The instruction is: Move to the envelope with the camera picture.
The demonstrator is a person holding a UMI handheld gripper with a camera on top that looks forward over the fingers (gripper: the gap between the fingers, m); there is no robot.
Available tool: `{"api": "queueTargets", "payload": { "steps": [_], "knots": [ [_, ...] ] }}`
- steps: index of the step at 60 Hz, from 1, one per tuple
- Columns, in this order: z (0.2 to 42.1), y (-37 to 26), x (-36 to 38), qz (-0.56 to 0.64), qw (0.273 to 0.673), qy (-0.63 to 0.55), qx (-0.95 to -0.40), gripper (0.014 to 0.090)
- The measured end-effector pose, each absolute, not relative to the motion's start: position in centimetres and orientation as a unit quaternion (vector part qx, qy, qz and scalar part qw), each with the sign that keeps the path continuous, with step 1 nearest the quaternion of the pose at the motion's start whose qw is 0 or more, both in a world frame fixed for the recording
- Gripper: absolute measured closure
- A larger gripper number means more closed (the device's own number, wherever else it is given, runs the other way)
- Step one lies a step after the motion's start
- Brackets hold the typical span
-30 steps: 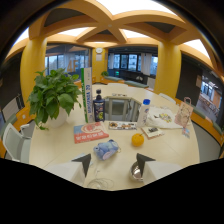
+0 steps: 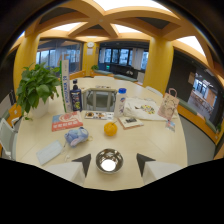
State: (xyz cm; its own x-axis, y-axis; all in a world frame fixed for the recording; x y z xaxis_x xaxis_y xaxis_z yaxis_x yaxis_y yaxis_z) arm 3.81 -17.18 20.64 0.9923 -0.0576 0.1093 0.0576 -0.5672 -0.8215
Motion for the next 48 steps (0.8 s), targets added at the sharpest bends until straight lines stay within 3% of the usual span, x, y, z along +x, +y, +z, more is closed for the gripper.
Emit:
{"api": "queueTargets", "payload": {
  "steps": [9,22,35,48],
  "knots": [
    [19.2,-12.8,10.9,-0.073,0.462,0.004,-0.884,0.0184],
    [16.0,-0.3,18.4,-0.068,0.471,-0.012,-0.88,0.0183],
    [11.1,10.6,20.9,-0.048,0.462,-0.022,-0.885,0.0183],
    [8.6,15.0,20.7,-0.018,0.447,-0.023,-0.894,0.0182]
  ]
}}
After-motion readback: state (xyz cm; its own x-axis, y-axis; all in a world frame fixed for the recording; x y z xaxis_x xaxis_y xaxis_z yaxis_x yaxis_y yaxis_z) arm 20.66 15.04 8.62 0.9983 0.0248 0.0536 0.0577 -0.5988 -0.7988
